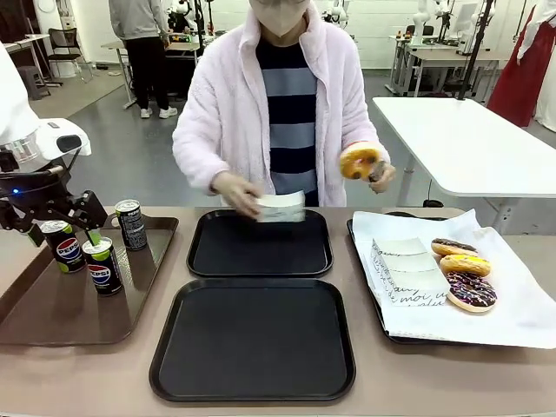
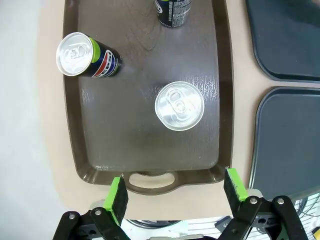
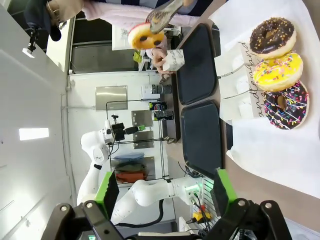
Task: Set up donuts and drinks on trays.
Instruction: Pick up one Pepsi coke and place it on the Flat Tray.
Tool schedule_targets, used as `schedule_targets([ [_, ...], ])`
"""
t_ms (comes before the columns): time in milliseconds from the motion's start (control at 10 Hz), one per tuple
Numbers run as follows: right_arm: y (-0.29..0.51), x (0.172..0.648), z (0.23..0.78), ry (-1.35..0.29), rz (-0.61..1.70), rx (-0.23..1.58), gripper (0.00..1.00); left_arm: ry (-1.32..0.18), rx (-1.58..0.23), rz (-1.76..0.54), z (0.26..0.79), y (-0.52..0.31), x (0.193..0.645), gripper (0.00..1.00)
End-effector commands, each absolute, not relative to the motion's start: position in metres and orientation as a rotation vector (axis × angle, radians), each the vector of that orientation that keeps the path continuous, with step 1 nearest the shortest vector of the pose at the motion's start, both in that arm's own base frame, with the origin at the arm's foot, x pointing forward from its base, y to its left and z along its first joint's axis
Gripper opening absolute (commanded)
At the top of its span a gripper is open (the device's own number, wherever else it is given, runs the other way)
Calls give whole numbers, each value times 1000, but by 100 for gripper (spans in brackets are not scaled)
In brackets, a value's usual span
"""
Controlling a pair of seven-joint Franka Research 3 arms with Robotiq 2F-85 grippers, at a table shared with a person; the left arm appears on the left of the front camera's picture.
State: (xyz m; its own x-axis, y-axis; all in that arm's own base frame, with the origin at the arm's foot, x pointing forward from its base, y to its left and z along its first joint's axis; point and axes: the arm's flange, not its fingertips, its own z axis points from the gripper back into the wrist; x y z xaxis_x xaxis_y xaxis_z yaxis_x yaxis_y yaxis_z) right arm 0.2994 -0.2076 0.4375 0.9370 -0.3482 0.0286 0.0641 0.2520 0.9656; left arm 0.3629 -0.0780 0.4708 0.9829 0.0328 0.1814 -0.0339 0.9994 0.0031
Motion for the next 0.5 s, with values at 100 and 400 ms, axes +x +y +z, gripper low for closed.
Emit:
schedule_targets([
  [100,-209,301,437,-274,-278,1311,100,-167,39,19,467,-85,381,100],
  [400,-209,301,437,-274,-278,1311,100,-179,63,63,460,-94,407,100],
])
